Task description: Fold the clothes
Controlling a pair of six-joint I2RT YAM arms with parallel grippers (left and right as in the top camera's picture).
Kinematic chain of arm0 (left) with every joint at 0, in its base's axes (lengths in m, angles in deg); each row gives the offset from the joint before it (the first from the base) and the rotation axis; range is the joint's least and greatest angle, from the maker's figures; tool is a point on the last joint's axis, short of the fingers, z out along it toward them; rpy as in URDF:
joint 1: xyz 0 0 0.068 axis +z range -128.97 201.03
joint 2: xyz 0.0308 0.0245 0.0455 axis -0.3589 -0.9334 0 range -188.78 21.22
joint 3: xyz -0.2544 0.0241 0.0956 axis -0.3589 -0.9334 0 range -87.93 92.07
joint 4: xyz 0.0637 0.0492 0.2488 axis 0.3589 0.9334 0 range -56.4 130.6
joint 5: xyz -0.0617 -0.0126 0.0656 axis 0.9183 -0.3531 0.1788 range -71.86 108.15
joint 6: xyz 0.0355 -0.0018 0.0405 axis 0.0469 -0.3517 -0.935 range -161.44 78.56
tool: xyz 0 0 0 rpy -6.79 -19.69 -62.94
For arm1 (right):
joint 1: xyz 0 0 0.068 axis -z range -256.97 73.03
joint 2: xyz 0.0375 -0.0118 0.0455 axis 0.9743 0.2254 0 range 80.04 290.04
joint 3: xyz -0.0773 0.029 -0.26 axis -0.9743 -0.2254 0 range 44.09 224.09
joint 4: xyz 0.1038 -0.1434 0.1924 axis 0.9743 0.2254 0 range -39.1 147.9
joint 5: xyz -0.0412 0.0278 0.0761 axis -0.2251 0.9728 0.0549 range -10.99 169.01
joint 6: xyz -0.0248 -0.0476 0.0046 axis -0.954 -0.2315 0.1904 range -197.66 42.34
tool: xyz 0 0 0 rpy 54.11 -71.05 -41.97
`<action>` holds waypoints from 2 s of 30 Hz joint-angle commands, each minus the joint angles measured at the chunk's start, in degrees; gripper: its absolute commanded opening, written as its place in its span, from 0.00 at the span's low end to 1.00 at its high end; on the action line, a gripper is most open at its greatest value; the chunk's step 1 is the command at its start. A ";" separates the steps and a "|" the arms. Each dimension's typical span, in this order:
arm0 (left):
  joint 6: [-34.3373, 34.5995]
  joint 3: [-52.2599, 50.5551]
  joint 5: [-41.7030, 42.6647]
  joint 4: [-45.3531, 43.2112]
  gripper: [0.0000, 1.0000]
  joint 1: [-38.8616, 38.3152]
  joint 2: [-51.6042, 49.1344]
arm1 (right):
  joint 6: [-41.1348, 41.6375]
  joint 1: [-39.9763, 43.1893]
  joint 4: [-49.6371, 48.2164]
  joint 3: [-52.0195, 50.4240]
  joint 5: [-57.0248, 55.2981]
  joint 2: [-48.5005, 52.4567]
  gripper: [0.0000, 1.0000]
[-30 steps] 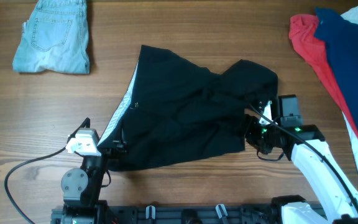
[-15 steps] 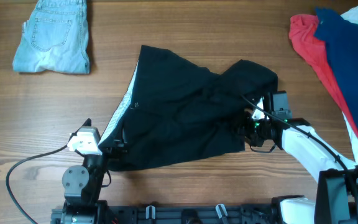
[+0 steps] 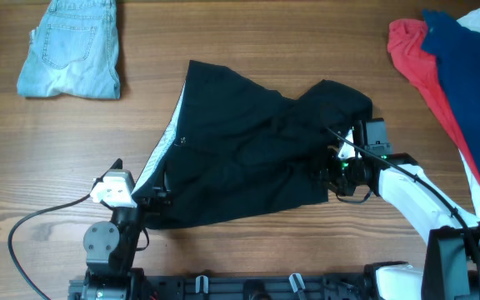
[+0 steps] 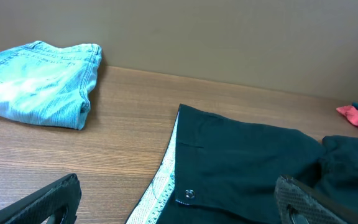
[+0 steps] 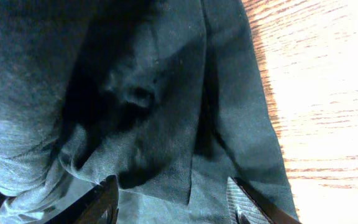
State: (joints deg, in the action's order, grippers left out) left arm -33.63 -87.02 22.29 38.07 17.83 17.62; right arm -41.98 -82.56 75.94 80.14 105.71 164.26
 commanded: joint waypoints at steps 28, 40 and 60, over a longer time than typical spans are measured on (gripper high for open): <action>6.16 -0.26 5.03 -2.05 1.00 0.44 -0.22 | -5.73 17.66 31.43 21.05 -11.41 -30.56 0.37; 6.14 -0.26 4.98 -0.37 1.00 0.44 -0.28 | -7.13 3.98 5.64 3.89 9.60 3.23 0.61; 6.12 -0.26 4.98 -0.37 1.00 0.44 -2.12 | 0.70 -1.46 26.51 13.90 -23.54 -14.43 0.04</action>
State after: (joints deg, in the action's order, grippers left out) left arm -28.21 -87.06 26.59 37.48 17.83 15.64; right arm -41.68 -84.06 95.26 88.23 93.77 159.04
